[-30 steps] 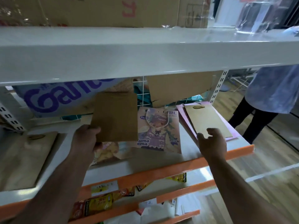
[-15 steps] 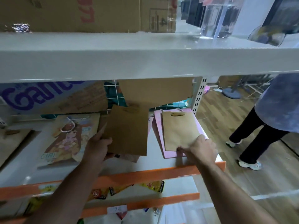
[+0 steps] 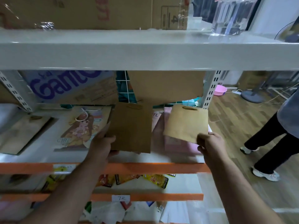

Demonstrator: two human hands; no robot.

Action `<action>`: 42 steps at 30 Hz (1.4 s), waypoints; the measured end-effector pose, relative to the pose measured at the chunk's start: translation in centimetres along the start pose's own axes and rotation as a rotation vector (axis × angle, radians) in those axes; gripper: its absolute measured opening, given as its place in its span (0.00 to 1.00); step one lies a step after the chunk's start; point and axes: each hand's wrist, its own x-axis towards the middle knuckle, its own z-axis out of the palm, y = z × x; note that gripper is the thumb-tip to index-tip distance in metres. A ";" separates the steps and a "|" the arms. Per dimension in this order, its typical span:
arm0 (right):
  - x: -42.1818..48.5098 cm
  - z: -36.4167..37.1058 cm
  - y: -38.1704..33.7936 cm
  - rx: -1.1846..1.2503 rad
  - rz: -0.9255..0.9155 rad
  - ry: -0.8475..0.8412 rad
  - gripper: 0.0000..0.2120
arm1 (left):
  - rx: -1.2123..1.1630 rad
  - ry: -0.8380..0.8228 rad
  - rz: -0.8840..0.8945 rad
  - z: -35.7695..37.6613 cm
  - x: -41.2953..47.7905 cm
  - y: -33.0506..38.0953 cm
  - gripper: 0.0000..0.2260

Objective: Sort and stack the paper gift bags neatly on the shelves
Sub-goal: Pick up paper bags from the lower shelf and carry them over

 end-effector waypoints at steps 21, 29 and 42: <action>-17.2 22.7 4.2 0.047 -0.017 -0.267 0.09 | -0.291 0.196 -0.026 -26.9 -1.7 1.7 0.08; -24.3 33.7 8.2 -0.019 0.038 -0.266 0.04 | -0.239 0.251 -0.013 -39.7 -1.2 2.7 0.10; -21.7 41.4 9.3 0.021 0.003 -0.313 0.15 | -0.083 0.226 -0.048 -42.7 5.9 4.7 0.16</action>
